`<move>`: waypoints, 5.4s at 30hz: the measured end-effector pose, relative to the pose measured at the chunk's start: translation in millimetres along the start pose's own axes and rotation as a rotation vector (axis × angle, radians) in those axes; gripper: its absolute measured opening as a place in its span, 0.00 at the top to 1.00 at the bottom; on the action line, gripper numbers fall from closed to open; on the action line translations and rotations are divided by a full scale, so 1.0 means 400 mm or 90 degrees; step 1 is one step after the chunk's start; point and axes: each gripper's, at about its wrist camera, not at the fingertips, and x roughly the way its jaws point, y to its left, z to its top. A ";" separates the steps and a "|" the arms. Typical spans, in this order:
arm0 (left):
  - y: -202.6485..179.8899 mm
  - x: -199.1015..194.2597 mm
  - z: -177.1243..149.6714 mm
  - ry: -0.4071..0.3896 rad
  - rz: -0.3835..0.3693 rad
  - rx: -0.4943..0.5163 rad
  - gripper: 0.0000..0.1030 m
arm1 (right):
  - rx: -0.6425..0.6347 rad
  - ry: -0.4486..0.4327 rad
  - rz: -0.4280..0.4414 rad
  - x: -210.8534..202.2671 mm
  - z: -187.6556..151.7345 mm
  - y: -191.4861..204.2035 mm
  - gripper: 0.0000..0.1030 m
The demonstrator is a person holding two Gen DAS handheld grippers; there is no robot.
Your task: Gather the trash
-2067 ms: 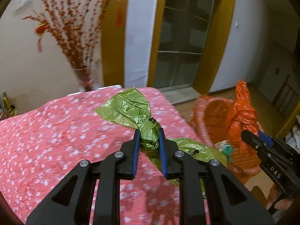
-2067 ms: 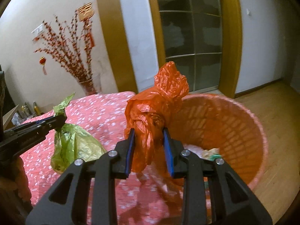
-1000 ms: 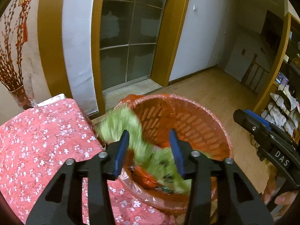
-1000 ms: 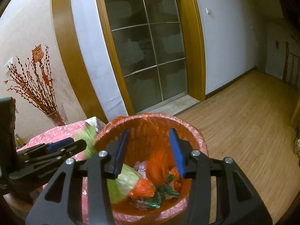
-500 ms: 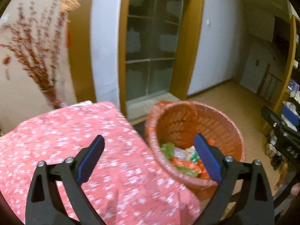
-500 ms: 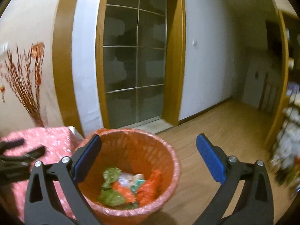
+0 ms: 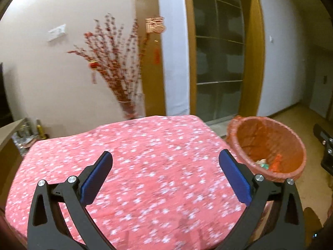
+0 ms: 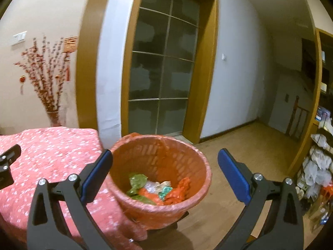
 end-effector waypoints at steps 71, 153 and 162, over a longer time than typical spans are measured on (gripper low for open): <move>0.074 -0.141 -0.072 -0.002 0.030 -0.078 0.02 | 0.037 0.081 0.088 -0.097 -0.079 0.056 0.04; 0.069 -0.128 -0.086 0.016 0.022 -0.075 0.02 | 0.045 0.096 0.093 -0.086 -0.097 0.049 0.04; 0.074 -0.128 -0.088 0.017 0.025 -0.077 0.02 | 0.047 0.099 0.094 -0.098 -0.107 0.061 0.04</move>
